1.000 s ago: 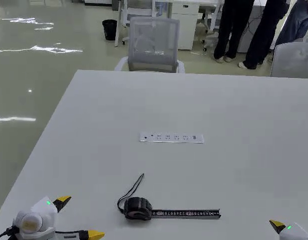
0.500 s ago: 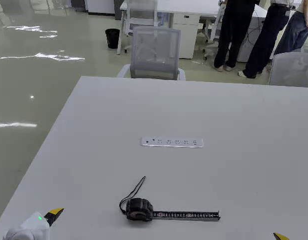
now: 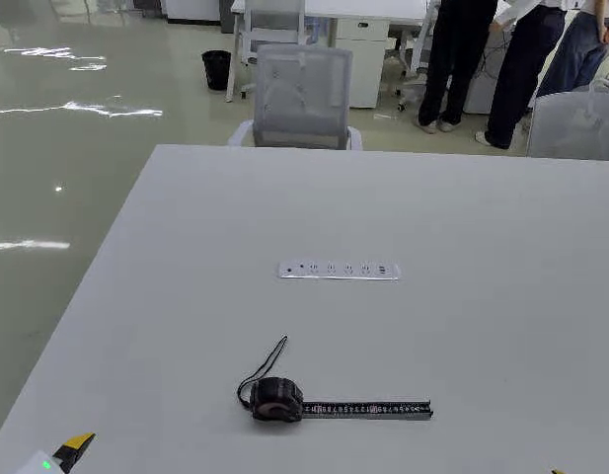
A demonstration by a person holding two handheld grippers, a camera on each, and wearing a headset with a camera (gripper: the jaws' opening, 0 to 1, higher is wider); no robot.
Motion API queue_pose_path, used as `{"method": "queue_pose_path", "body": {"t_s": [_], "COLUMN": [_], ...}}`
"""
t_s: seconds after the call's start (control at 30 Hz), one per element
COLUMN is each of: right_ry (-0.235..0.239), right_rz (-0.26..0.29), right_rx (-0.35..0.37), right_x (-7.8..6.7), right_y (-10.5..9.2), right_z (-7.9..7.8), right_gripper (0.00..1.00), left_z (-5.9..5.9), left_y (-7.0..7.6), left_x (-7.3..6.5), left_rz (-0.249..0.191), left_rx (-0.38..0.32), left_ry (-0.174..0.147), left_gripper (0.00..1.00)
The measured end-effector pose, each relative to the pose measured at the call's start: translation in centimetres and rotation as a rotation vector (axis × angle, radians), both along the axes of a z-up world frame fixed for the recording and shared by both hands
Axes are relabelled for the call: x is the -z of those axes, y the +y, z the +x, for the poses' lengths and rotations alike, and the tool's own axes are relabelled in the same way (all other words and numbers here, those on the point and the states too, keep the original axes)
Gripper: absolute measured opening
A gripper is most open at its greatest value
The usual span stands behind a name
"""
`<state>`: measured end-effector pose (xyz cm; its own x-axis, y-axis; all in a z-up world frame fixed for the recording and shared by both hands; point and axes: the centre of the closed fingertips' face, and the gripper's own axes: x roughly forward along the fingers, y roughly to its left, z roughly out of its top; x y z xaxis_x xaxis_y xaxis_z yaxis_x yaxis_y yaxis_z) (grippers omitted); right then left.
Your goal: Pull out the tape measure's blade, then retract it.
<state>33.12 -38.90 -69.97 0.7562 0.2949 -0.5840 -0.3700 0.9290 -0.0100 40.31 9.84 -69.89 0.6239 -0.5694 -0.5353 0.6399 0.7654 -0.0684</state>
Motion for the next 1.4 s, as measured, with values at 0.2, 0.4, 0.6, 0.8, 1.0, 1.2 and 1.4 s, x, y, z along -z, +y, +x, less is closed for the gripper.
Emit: {"method": "queue_pose_path", "body": {"t_s": [0.2, 0.4, 0.6, 0.8, 1.0, 1.2, 1.4], "right_ry": [-0.009, 0.004, 0.023, 0.032, 0.034, 0.039, 0.032], "right_rz": [0.031, 0.026, 0.032, 0.025, 0.03, 0.007, 0.011], "right_rx": [0.021, 0.041, 0.058, 0.066, 0.064, 0.043, 0.039], "right_x": [0.1, 0.9, 1.1, 1.4, 1.5, 1.6, 1.5], "right_y": [0.1, -0.3, -0.6, -1.1, -1.1, -0.8, -0.8], "right_z": [-0.7, -1.4, -1.8, -1.6, -1.5, -1.9, -1.8], "right_gripper": [1.0, 1.0, 1.0, 1.0, 1.0, 1.0, 1.0], "left_z": [-0.5, -0.9, -0.9, -0.2, -0.1, -0.1, -0.2], "left_y": [0.3, -0.4, -0.7, -0.6, -0.7, -0.4, -0.7], "left_x": [-0.3, 0.4, 0.2, 0.2, 0.2, 0.2, 0.2], "left_rz": [-0.012, 0.009, 0.023, 0.014, 0.005, 0.009, -0.015], "left_rx": [-0.016, 0.012, 0.021, 0.003, 0.0, -0.018, -0.054], "left_ry": [0.002, 0.012, 0.014, 0.016, 0.019, 0.027, 0.051], "left_gripper": [0.99, 0.99, 0.99, 0.99, 0.99, 0.99, 0.99]}}
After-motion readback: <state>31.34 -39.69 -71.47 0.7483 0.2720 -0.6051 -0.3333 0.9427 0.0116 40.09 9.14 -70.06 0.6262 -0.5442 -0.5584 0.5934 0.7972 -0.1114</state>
